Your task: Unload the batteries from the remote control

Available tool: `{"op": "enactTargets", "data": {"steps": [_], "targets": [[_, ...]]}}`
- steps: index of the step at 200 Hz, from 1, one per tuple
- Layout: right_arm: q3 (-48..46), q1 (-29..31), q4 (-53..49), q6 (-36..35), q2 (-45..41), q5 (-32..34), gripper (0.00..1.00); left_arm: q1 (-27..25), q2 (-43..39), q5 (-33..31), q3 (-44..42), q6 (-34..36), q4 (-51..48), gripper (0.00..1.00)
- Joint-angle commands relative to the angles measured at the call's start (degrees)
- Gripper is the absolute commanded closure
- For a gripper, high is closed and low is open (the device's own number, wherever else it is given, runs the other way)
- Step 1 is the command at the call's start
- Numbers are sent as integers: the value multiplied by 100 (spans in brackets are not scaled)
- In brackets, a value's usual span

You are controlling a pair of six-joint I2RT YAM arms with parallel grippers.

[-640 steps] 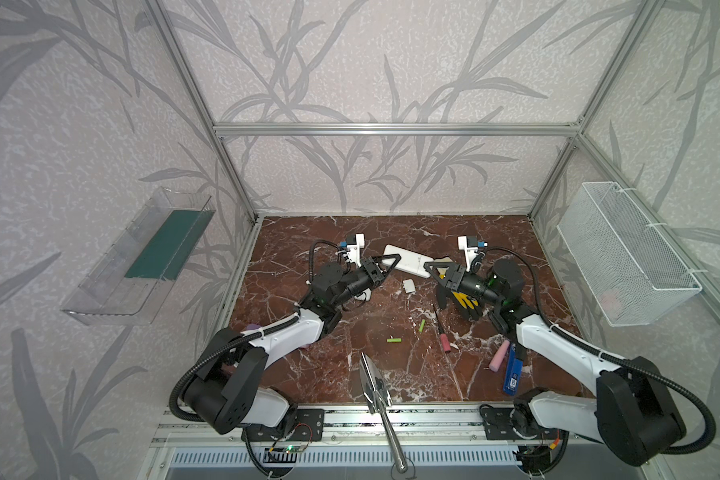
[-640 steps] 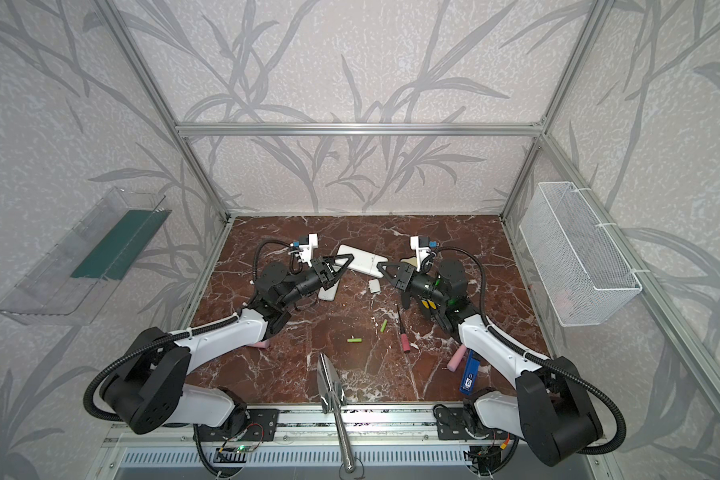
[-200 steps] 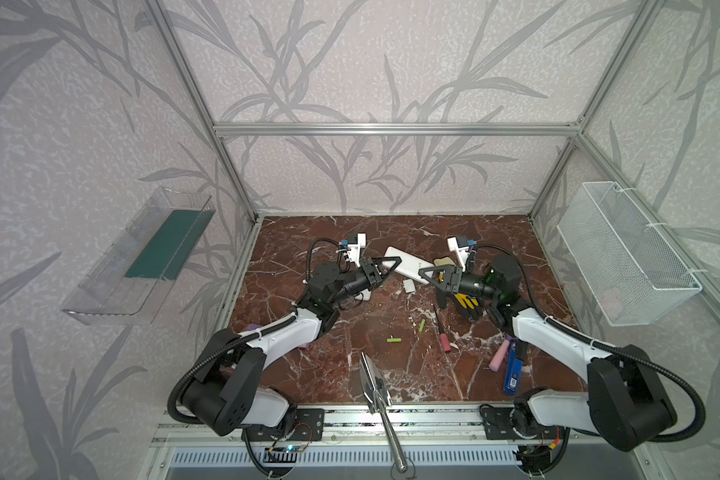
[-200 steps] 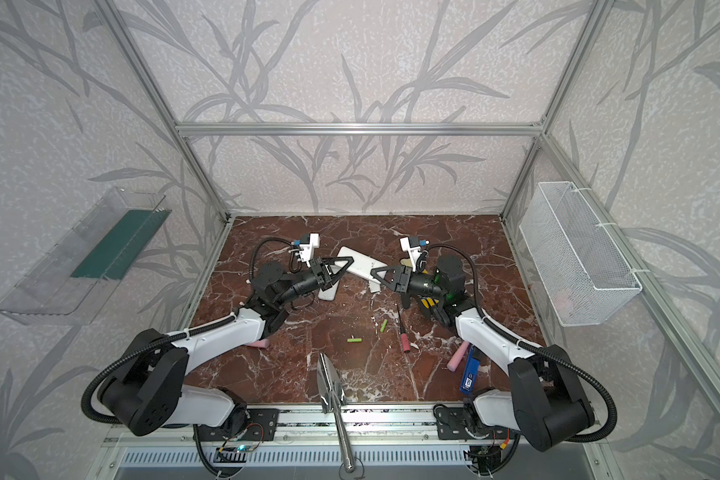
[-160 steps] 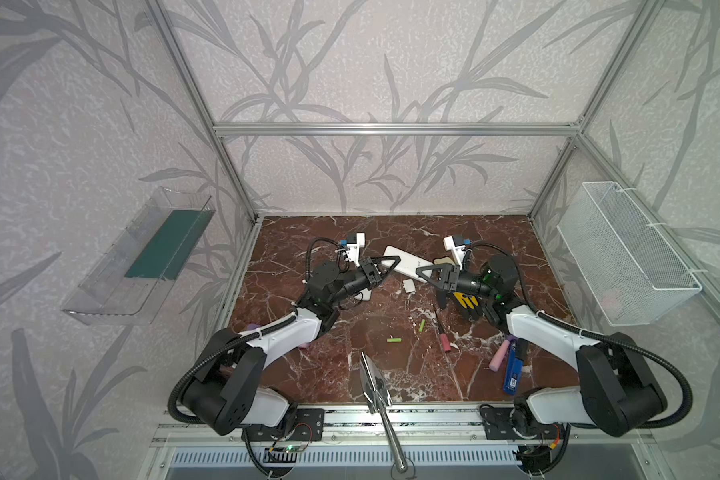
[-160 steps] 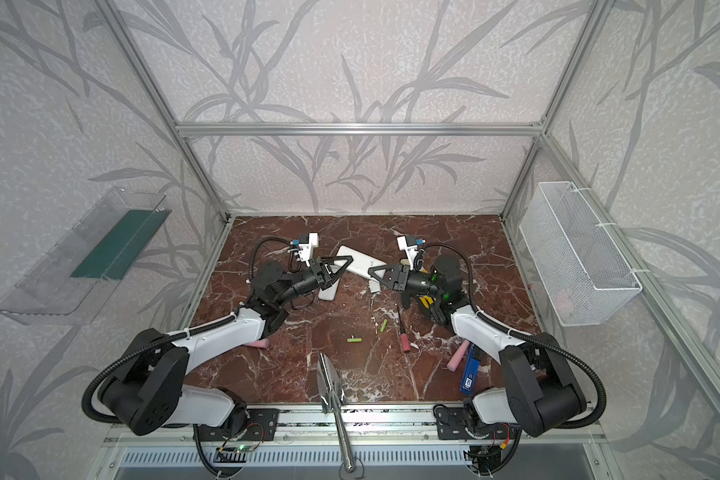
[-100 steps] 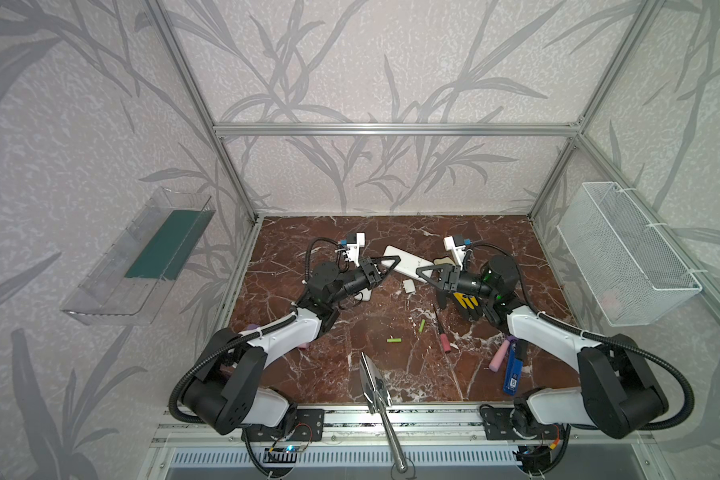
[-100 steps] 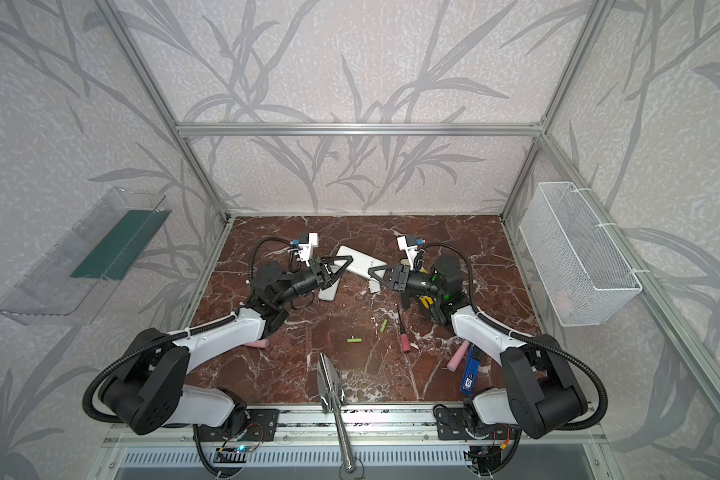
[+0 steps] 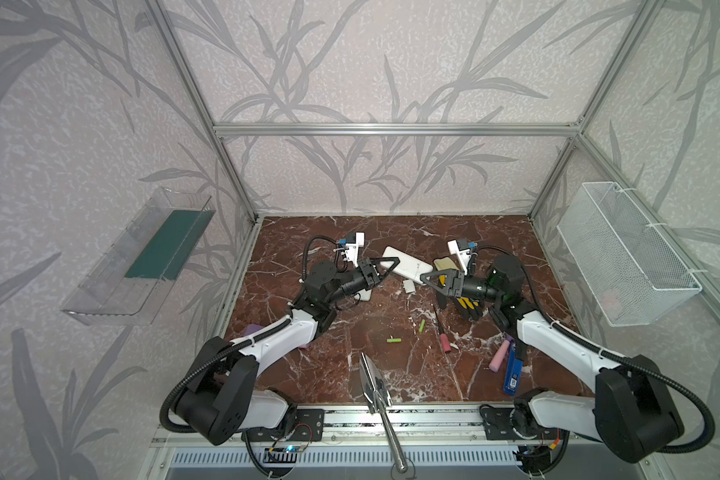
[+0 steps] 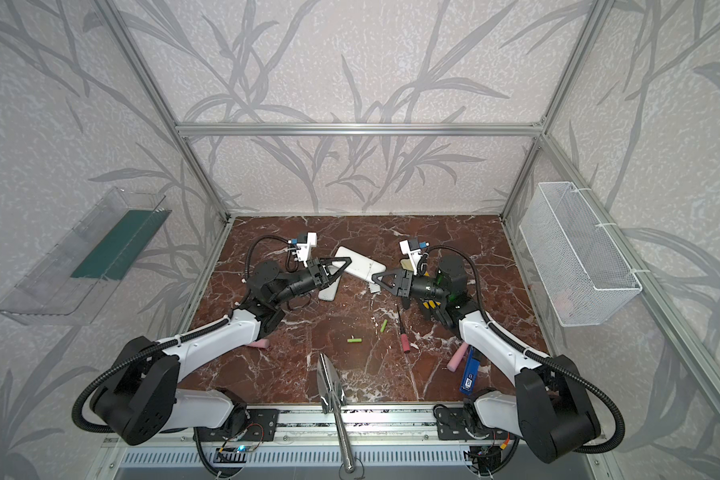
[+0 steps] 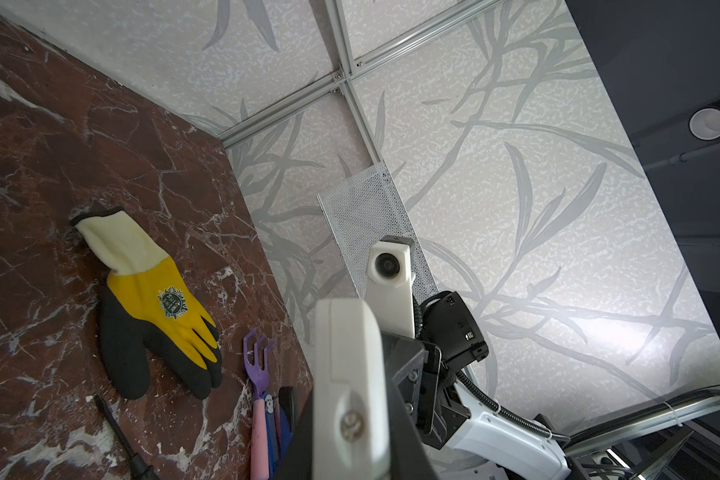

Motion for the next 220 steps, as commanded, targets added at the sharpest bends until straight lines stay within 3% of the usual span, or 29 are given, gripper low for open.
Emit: {"op": "enactTargets", "data": {"steps": [1, 26, 70, 150, 220], "targets": [[-60, -50, -271, -90, -47, 30, 65, 31, -278, 36, 286, -108, 657, 100], [3, -42, 11, 92, 5, 29, 64, 20, -232, 31, 264, -100, 642, 100], [209, -6, -462, -259, -151, 284, 43, -6, -115, 73, 170, -79, 649, 100], [389, 88, 567, 426, 330, 253, 45, -67, -38, 211, 88, -91, 791, 100], [740, 244, -21, 51, 375, 364, 55, -130, 59, 156, 53, -126, 786, 100]]}}
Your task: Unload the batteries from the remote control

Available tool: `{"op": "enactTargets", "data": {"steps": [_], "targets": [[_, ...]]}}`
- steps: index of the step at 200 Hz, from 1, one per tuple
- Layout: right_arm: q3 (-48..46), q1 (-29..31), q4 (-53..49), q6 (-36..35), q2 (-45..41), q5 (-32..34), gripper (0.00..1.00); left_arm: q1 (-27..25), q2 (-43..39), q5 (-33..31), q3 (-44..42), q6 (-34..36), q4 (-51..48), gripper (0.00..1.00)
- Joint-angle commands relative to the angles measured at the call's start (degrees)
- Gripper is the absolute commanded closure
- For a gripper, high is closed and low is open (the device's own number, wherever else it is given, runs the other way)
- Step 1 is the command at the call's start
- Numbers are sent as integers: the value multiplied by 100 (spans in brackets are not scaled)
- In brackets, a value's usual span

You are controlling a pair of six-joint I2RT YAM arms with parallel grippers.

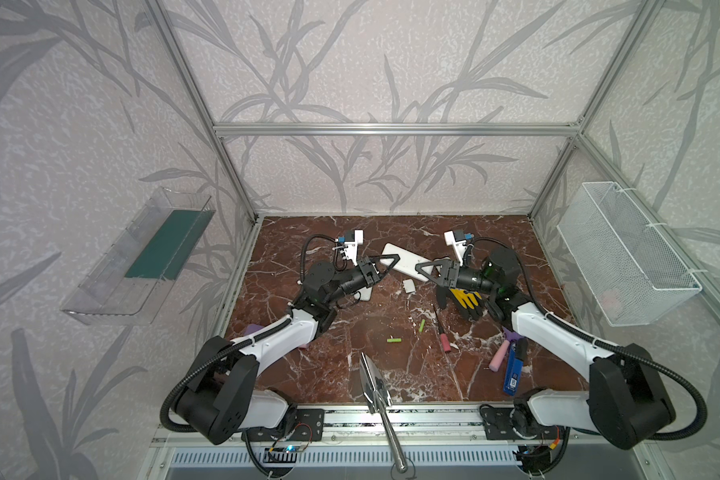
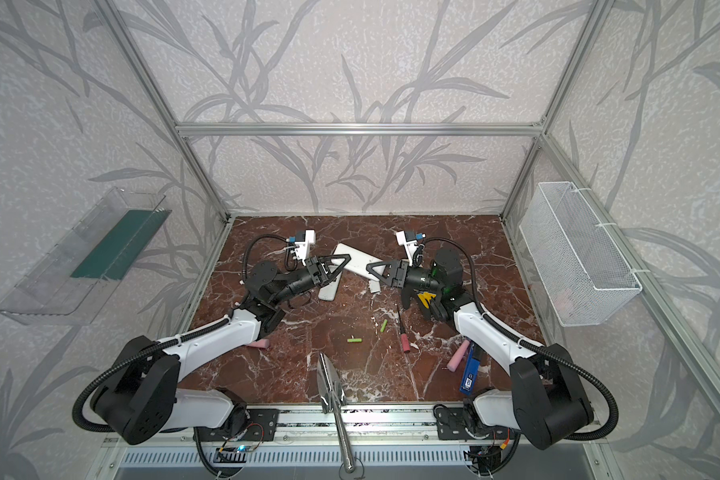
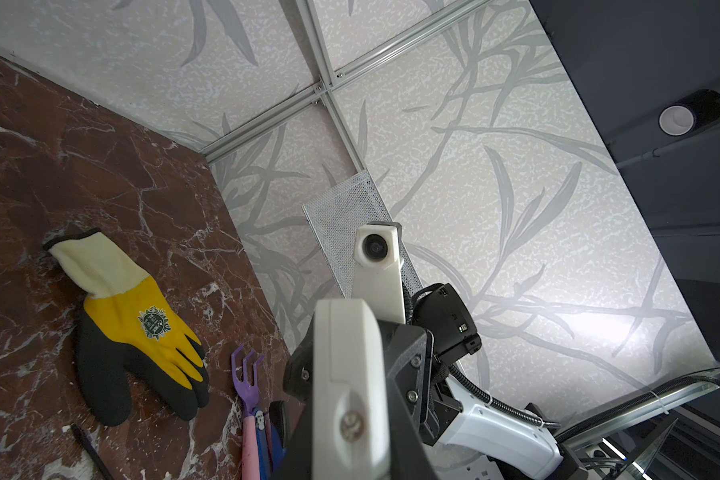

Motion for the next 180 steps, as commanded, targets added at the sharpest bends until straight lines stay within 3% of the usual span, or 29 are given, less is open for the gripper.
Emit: {"op": "enactTargets", "data": {"steps": [1, 37, 136, 180], "targets": [[206, 65, -214, -186, 8, 108, 55, -49, 34, 122, 53, -95, 419, 100], [121, 67, -433, -329, -54, 204, 73, -49, 45, 93, 79, -148, 548, 100], [-331, -239, -666, -394, -455, -44, 67, 108, -82, -148, 27, -322, 830, 100], [-372, -306, -714, -387, -453, -100, 74, 140, -70, -137, 37, -403, 983, 100]]}}
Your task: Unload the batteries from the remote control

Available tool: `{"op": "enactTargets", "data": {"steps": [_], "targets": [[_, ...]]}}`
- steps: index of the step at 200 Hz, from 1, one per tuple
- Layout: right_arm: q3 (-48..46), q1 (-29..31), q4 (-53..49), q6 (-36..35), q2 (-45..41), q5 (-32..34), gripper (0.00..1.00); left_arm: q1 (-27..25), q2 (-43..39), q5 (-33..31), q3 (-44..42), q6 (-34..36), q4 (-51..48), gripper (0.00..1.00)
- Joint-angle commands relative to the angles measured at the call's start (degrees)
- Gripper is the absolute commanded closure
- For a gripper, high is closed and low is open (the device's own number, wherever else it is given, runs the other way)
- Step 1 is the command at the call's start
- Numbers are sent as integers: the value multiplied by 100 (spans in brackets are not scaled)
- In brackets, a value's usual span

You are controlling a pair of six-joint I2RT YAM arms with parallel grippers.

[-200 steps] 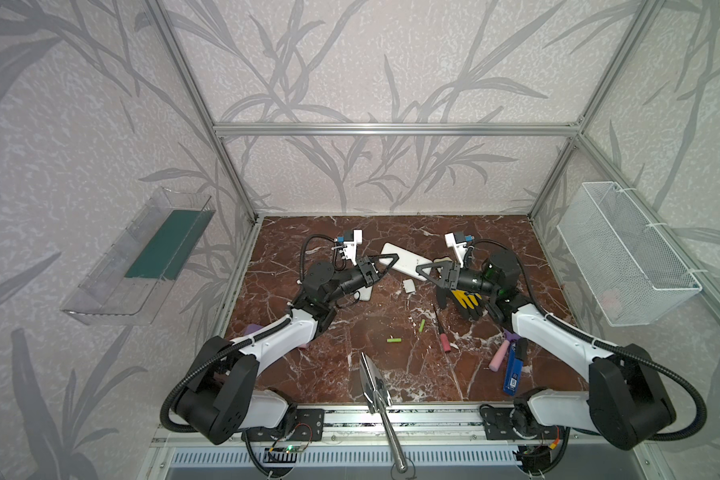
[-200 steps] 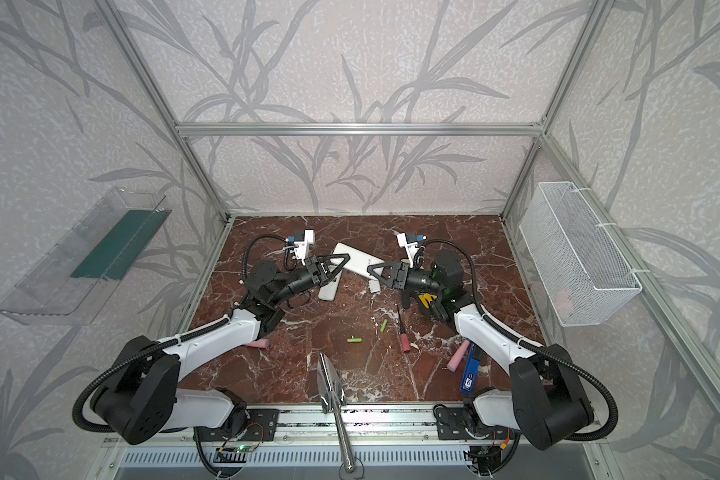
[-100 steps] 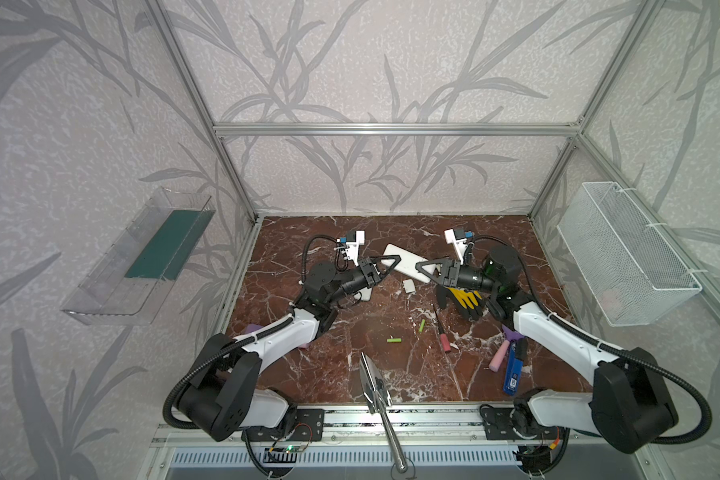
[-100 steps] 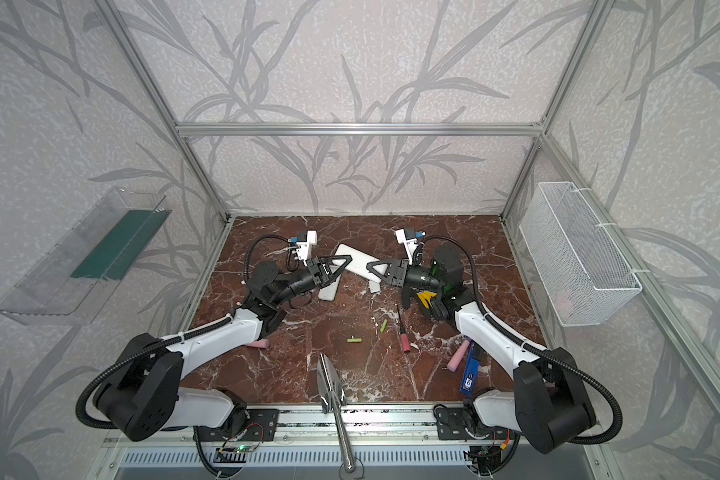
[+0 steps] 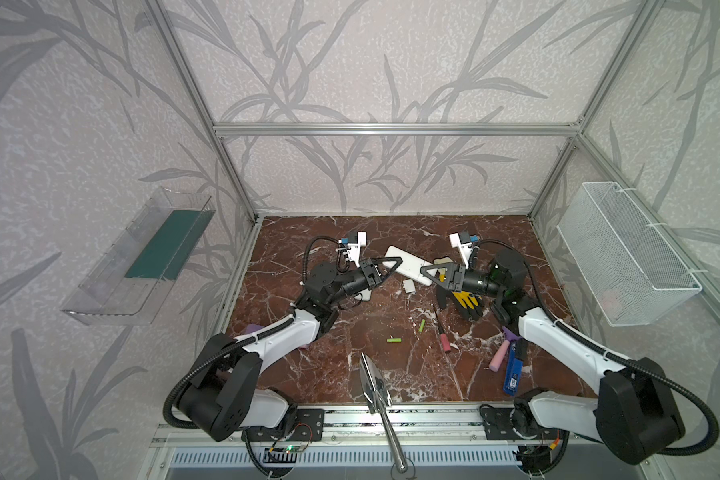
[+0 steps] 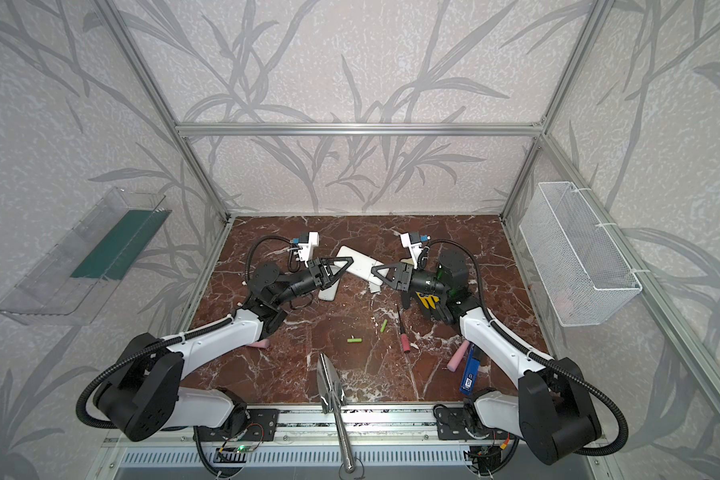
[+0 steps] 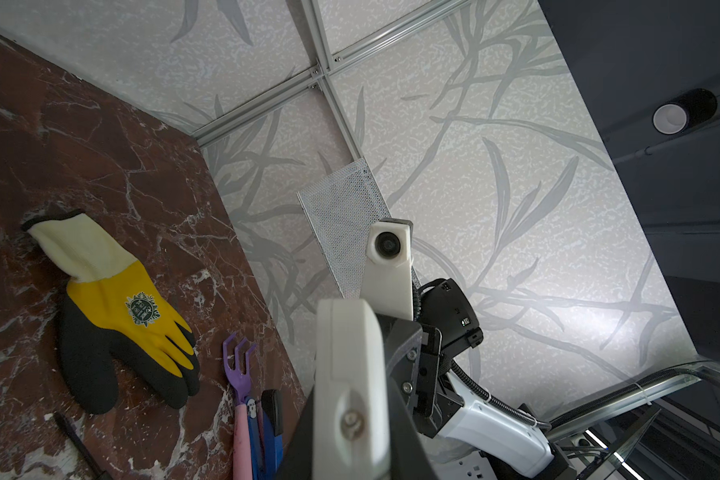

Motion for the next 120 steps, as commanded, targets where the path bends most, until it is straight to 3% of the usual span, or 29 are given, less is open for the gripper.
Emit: {"op": "enactTargets", "data": {"steps": [1, 58, 120], "targets": [[-180, -125, -344, -152, -33, 45, 74, 116, -170, -177, 65, -226, 833, 100], [-266, -232, -164, -8, -64, -71, 72, 141, -130, -134, 112, -259, 831, 100], [-72, -189, -335, -117, -22, 0, 56, 124, 47, -134, 156, -357, 758, 100]]}}
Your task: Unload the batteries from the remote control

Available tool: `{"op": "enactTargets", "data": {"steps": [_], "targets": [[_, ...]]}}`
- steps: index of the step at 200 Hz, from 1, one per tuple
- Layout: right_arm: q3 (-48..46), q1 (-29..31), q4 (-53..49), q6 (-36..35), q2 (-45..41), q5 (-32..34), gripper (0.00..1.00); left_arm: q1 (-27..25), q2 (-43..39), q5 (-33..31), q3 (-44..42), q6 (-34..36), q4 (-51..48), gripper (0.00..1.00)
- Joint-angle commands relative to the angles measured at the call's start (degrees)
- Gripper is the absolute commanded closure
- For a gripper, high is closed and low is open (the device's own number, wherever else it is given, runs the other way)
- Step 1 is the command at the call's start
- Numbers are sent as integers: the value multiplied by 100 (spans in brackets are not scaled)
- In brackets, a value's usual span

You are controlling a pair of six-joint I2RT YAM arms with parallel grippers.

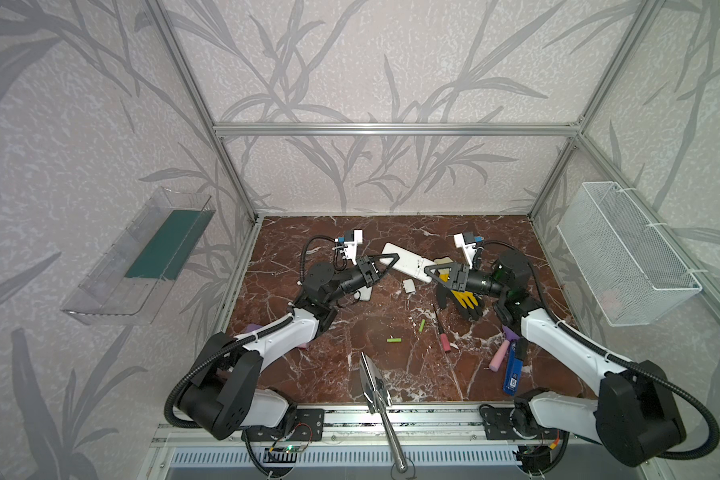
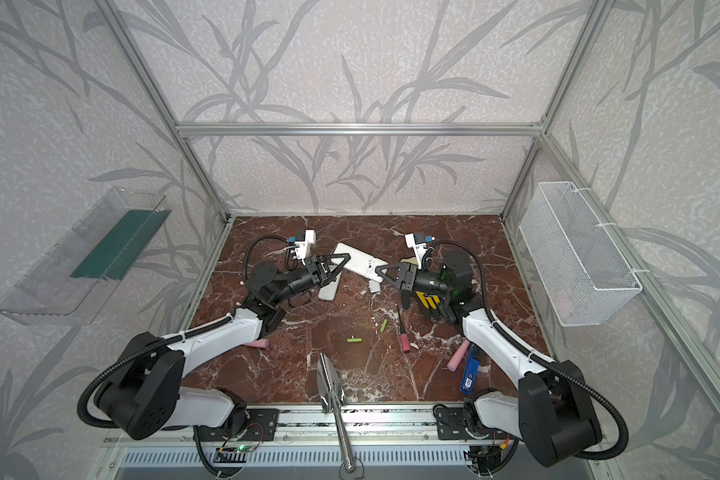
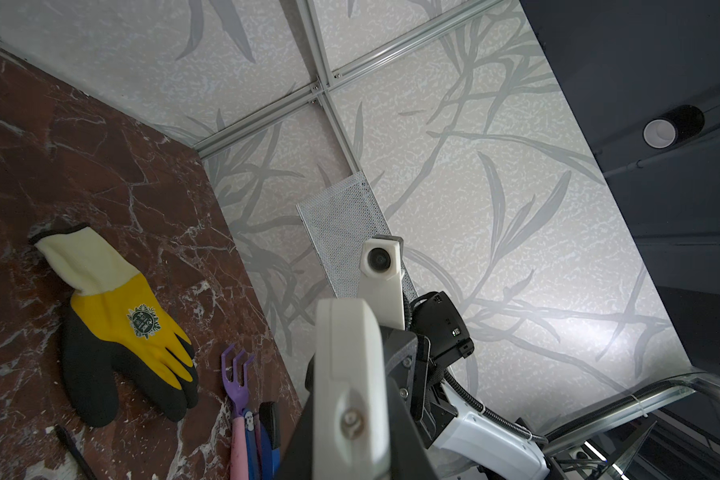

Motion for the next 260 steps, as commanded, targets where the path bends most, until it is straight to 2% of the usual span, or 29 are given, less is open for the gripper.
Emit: {"op": "enactTargets", "data": {"steps": [1, 21, 67, 137, 260], "targets": [[36, -3, -281, -162, 40, 91, 55, 27, -2, -77, 160, -216, 601, 100], [90, 15, -276, -156, 65, 109, 52, 18, 50, -68, 143, -216, 567, 100], [169, 33, -367, -194, 97, 180, 52, 18, 125, -65, 99, -194, 542, 100], [422, 109, -1813, -1034, -221, 696, 62, 12, 116, -173, 132, 39, 141, 100], [340, 226, -1282, -778, -54, 734, 77, -18, 276, -259, 134, -11, 183, 100]]}}
